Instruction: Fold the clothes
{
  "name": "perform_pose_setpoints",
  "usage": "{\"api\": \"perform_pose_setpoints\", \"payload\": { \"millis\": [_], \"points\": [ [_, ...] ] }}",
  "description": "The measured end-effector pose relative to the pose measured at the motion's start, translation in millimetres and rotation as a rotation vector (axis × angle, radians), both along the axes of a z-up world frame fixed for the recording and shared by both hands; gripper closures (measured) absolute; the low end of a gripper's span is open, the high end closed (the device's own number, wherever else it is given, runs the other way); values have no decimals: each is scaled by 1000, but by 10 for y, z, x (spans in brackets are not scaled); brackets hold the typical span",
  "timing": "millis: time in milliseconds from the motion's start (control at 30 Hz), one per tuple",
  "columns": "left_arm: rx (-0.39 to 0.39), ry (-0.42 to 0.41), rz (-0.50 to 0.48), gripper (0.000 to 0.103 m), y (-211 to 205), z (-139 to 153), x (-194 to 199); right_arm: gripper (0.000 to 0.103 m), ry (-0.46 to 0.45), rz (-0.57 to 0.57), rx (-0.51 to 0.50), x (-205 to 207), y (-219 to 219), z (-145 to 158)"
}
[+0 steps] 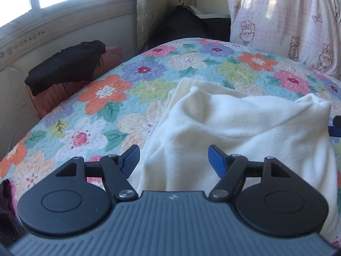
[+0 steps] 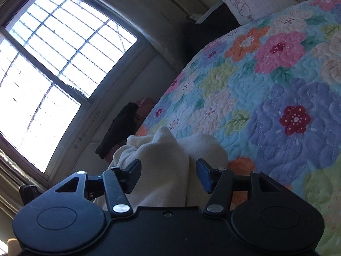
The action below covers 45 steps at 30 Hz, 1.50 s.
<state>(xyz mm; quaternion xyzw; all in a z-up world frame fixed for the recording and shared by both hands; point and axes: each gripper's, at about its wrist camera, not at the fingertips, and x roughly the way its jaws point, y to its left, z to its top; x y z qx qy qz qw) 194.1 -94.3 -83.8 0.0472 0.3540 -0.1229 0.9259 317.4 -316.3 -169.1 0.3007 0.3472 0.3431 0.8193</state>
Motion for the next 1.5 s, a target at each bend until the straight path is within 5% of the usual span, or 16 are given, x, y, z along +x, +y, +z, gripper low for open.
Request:
{"api": "perform_pose_setpoints", "payload": {
  "millis": [167, 267, 300, 333, 367, 433, 533, 600, 667, 800, 867, 933, 1067, 1133, 1233, 1500],
  "points": [
    [-46, 82, -47, 15, 115, -106, 347, 32, -56, 76, -132, -50, 388, -169],
    [33, 144, -2, 12, -35, -269, 539, 33, -144, 31, -165, 3, 566, -176],
    [87, 124, -6, 16, -136, -276, 528, 53, -174, 39, -163, 34, 606, -133],
    [136, 100, -17, 44, -237, -263, 505, 78, -210, 38, -178, 47, 642, -34],
    [173, 67, -43, 75, -338, -205, 454, 80, -247, 35, -195, 57, 677, 71],
    [230, 16, -63, 82, -469, -97, 391, 90, -354, 9, -216, -24, 677, 339],
    [321, -22, -53, 82, -583, -45, 373, 85, -272, -44, -240, 55, 603, 426],
    [370, 3, -25, 79, -588, -172, 437, 79, -119, -70, -307, 280, 574, 176],
    [307, 24, -7, 79, -511, -215, 468, 58, -61, -91, -347, 381, 523, -13],
    [142, -51, -21, 79, -394, 55, 318, 49, -125, -177, -443, 232, 469, 112],
    [94, -105, -85, 79, -429, 215, 222, 50, -188, -233, -494, 118, 432, 287],
    [54, -97, -189, 79, -505, 301, 176, 79, -282, -190, -510, 21, 429, 481],
    [-13, 24, -340, 79, -684, 202, 279, 79, -415, 75, -441, -103, 686, 657],
    [-14, 94, -334, 79, -776, 37, 472, 69, -402, 155, -475, -63, 885, 571],
    [0, 197, -288, 79, -886, -273, 824, 67, -360, 113, -612, 148, 1112, 308],
    [14, 367, -208, 77, -994, -445, 1225, 68, -124, 32, -511, 575, 978, -4]
  ]
}}
